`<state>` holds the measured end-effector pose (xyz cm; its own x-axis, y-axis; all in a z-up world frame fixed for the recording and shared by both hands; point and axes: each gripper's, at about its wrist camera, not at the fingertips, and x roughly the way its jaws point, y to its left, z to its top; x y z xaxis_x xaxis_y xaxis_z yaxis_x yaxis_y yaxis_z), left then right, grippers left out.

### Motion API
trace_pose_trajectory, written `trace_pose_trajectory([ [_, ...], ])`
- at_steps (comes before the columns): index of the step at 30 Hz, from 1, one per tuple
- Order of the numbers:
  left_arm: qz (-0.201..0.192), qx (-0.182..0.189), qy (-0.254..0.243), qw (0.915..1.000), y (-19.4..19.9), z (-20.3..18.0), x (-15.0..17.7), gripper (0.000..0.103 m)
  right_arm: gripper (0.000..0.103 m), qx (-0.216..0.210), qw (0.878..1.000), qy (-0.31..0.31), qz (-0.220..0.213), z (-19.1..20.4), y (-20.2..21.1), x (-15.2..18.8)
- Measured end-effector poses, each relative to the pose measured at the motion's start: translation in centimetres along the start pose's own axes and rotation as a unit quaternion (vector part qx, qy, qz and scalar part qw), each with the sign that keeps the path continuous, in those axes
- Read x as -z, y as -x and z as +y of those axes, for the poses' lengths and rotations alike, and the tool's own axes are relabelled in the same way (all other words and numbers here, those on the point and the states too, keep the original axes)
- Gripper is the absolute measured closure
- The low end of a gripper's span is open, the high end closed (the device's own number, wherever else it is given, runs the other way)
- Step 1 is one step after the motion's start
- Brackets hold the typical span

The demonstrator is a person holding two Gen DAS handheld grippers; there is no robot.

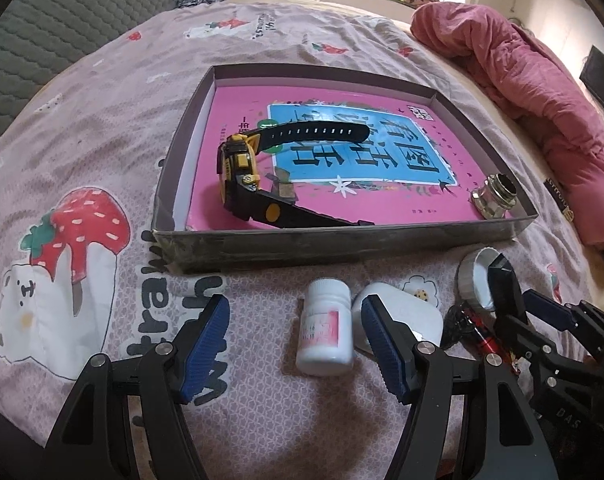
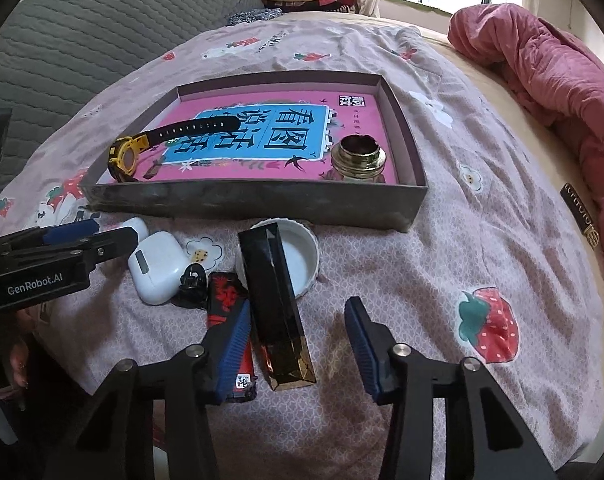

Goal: Organize rigid objects
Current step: 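Move the right tool onto the black lipstick case while the left tool nears the white pill bottle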

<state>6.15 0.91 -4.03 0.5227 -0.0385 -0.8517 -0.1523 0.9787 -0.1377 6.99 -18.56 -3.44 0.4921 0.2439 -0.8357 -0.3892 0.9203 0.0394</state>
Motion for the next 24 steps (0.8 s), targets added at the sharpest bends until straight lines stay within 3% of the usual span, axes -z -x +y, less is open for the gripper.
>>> trace_pose_trajectory([
  [24, 0.035, -0.014, -0.007, 0.9992, -1.1, 0.3, 0.3, 0.034, 0.067, -0.002, 1.000, -0.010, 0.005, -0.6, -0.6, -0.3],
])
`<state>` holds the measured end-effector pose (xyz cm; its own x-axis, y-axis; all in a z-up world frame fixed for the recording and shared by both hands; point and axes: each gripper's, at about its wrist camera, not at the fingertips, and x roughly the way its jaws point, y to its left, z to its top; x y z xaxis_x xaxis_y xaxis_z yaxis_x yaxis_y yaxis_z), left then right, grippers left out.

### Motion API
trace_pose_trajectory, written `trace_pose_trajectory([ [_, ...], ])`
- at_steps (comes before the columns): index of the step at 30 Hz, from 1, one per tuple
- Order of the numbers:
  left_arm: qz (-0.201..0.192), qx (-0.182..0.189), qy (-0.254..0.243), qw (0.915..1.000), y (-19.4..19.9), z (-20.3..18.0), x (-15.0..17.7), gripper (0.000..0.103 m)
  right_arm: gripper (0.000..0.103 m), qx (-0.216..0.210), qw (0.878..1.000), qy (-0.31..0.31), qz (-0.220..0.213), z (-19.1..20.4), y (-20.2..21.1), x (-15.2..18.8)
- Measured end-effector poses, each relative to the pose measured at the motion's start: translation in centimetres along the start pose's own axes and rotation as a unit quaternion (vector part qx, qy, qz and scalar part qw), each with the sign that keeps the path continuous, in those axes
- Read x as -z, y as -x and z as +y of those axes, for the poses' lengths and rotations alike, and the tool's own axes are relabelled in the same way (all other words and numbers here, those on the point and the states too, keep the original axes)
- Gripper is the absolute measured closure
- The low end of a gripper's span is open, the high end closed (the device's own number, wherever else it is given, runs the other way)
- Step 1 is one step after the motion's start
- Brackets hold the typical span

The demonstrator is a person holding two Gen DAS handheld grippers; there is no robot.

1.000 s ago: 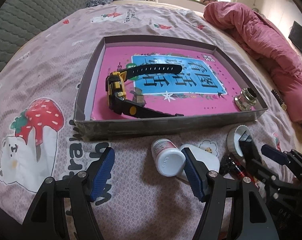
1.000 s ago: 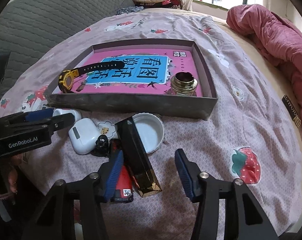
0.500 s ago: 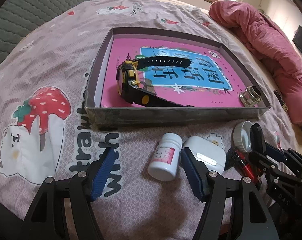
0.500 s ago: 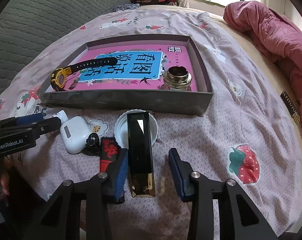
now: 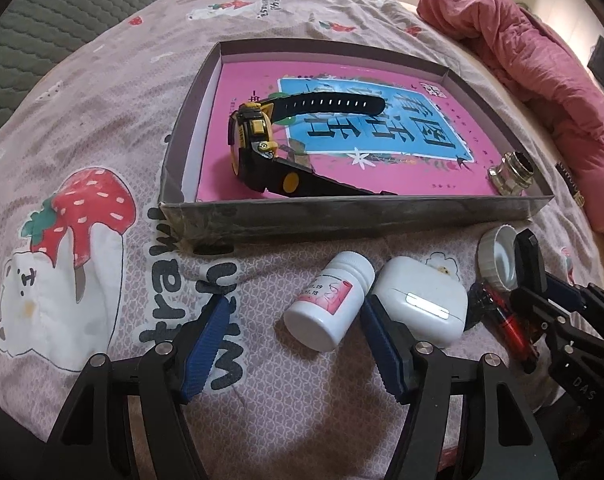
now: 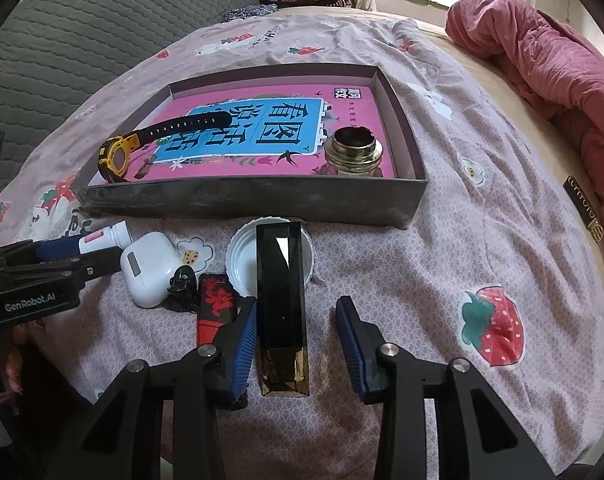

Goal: Organize rigid objects
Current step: 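Move the right tool onto the black lipstick case while the left tool nears the white pill bottle, then close the right tool on the lipstick case while the left tool closes on the pill bottle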

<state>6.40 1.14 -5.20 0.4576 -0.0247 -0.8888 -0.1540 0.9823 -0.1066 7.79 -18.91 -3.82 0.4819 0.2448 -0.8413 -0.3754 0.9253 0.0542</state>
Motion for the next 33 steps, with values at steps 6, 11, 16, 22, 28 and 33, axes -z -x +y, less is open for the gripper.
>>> trace_pose_trajectory([
  [6, -0.003, -0.002, -0.005, 1.0000, -0.40, -0.16, -0.14, 0.034, 0.078, -0.009, 1.000, 0.011, -0.002, 0.53, -0.24, -0.09],
  [11, -0.005, -0.014, -0.019, 0.9997, -0.73, -0.68, -0.17, 0.034, 0.079, -0.011, 1.000, 0.016, -0.002, 0.67, -0.41, -0.13],
  [16, -0.009, -0.015, -0.020, 0.9997, -0.93, -0.82, -0.32, 0.034, 0.080, -0.020, 1.000, 0.011, -0.002, 0.48, -0.42, -0.20],
  [22, -0.017, -0.014, -0.021, 0.9995, -0.87, -0.69, -0.01, 0.035, 0.080, -0.022, 1.000, 0.006, -0.005, 0.37, -0.23, -0.30],
  [28, -0.021, -0.017, -0.024, 0.9994, -0.52, -0.91, 0.24, 0.042, 0.080, -0.020, 1.000, 0.001, -0.011, 0.17, 0.05, -0.37],
  [33, -0.023, -0.006, -0.023, 0.9994, -0.15, -0.78, 0.26, 0.058, 0.080, -0.022, 1.000, 0.000, -0.013, 0.11, 0.17, -0.39],
])
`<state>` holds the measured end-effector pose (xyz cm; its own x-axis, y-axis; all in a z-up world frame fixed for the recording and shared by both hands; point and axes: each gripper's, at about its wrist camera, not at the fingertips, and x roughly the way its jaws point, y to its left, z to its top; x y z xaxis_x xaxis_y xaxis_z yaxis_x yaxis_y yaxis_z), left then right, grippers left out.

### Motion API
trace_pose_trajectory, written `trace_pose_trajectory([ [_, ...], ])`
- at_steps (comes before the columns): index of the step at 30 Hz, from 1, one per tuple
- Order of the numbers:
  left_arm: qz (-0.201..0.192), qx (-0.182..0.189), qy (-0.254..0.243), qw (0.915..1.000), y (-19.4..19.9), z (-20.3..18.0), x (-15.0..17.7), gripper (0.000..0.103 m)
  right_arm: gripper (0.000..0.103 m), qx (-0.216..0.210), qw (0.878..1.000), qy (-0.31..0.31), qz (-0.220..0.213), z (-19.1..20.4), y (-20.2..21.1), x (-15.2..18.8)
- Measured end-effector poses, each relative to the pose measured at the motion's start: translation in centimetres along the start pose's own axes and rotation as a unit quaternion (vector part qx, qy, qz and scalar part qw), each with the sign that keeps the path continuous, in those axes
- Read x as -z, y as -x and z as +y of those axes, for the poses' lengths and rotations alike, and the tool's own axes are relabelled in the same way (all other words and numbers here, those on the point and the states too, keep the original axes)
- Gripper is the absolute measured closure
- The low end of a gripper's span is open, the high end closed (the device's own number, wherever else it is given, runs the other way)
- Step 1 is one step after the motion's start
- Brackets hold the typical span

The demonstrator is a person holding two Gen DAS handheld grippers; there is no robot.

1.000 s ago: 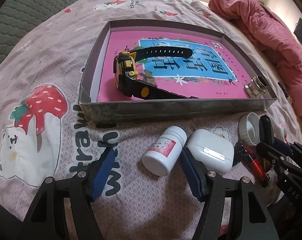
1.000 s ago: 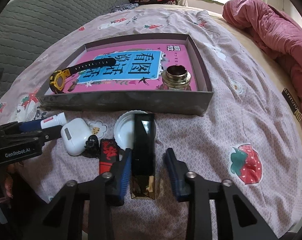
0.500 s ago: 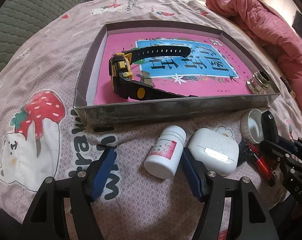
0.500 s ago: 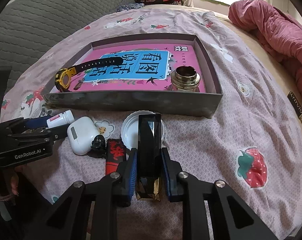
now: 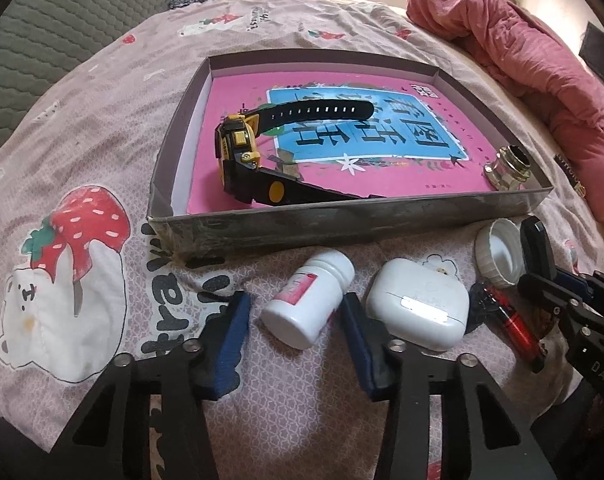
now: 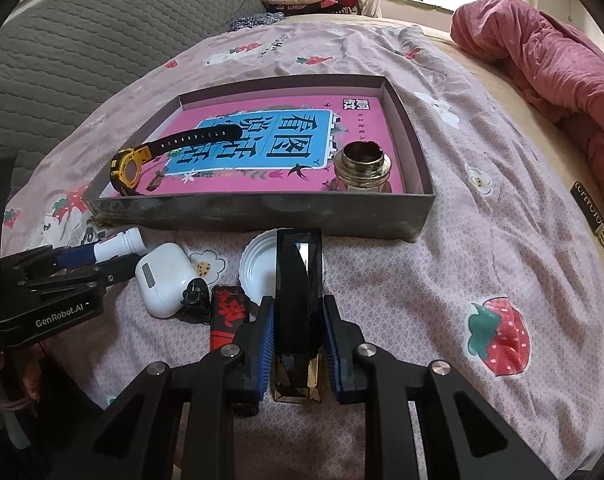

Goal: Organize rigid objects
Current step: 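Close the right tool on the lipstick case while the left tool closes on the pill bottle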

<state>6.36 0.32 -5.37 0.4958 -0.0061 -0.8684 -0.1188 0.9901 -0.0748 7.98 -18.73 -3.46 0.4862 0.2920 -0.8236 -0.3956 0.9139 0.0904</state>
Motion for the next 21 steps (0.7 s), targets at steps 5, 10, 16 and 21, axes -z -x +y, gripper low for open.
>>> trace_pose_trajectory([
  [5, 0.000, 0.008, -0.003, 1.0000, 0.3, 0.0, 0.0, 0.065, 0.080, -0.002, 1.000, -0.001, 0.000, 0.0, 0.0, 0.0],
  [10, -0.001, 0.027, 0.010, 0.9996, 0.7, 0.6, 0.1, 0.066, 0.080, -0.005, 1.000, -0.005, -0.003, -0.1, 0.1, 0.0],
  [16, -0.010, 0.057, 0.028, 0.9979, 1.8, 0.9, 0.2, 0.066, 0.080, -0.014, 1.000, -0.005, -0.012, -0.1, 0.6, -0.1],
  [21, -0.021, 0.064, 0.024, 0.9975, 2.8, 0.7, 0.3, 0.066, 0.080, -0.020, 1.000, -0.005, -0.016, -0.1, 1.0, -0.1],
])
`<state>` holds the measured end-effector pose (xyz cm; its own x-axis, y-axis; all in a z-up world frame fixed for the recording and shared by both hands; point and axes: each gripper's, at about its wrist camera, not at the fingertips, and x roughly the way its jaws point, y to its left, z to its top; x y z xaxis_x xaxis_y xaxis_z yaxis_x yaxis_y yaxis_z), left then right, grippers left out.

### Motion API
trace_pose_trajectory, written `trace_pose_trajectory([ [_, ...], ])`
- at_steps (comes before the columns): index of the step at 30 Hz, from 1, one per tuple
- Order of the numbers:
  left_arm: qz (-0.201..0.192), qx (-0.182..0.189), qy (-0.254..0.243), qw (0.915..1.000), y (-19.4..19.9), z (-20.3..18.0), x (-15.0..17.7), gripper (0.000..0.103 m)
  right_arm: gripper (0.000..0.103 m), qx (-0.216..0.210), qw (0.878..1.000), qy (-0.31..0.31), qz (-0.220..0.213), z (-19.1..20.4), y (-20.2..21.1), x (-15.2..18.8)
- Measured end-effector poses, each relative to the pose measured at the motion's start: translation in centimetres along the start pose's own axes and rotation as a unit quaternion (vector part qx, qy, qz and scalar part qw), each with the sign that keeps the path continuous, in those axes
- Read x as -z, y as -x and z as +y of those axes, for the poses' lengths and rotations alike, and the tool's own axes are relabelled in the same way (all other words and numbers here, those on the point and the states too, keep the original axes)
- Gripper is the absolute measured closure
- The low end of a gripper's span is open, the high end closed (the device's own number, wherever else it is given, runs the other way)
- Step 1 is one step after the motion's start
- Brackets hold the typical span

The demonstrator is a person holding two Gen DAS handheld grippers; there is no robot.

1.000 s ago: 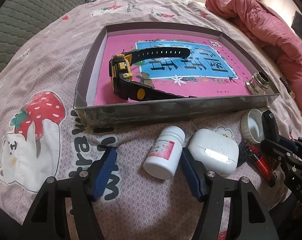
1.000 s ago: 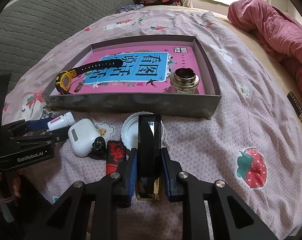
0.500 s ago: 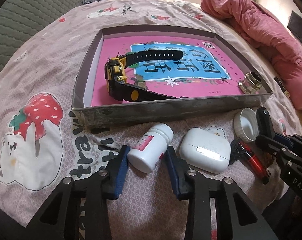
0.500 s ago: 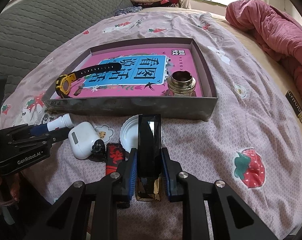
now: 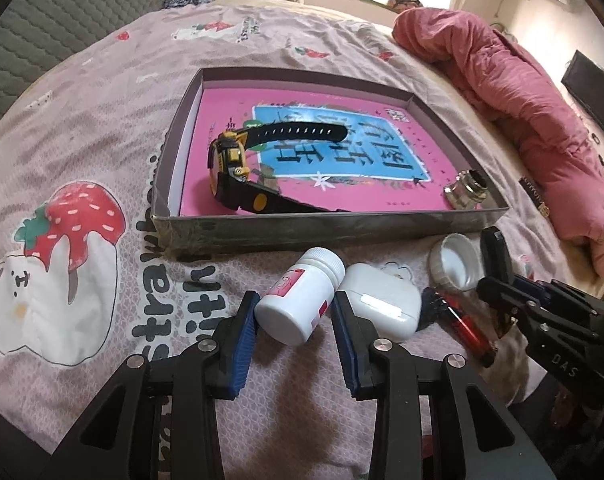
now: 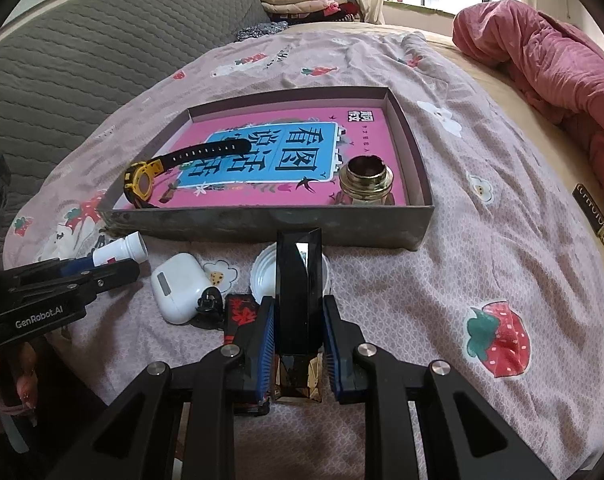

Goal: Organize rigid objects
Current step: 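Close the right tool on the lipstick case while the left tool closes on the pill bottle, then lift the lipstick case with the right tool while the left tool lifts the pill bottle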

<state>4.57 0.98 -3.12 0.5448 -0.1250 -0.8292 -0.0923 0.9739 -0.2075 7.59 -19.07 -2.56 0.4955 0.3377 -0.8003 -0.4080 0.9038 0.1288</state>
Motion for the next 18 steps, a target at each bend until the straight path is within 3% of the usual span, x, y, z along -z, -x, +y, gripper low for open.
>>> trace_pose_trajectory([
  [18, -0.030, 0.018, -0.026, 0.9990, 1.9, -1.5, -0.1, 0.066, 0.080, -0.033, 0.999, 0.011, -0.021, 0.9, 0.9, -0.2],
])
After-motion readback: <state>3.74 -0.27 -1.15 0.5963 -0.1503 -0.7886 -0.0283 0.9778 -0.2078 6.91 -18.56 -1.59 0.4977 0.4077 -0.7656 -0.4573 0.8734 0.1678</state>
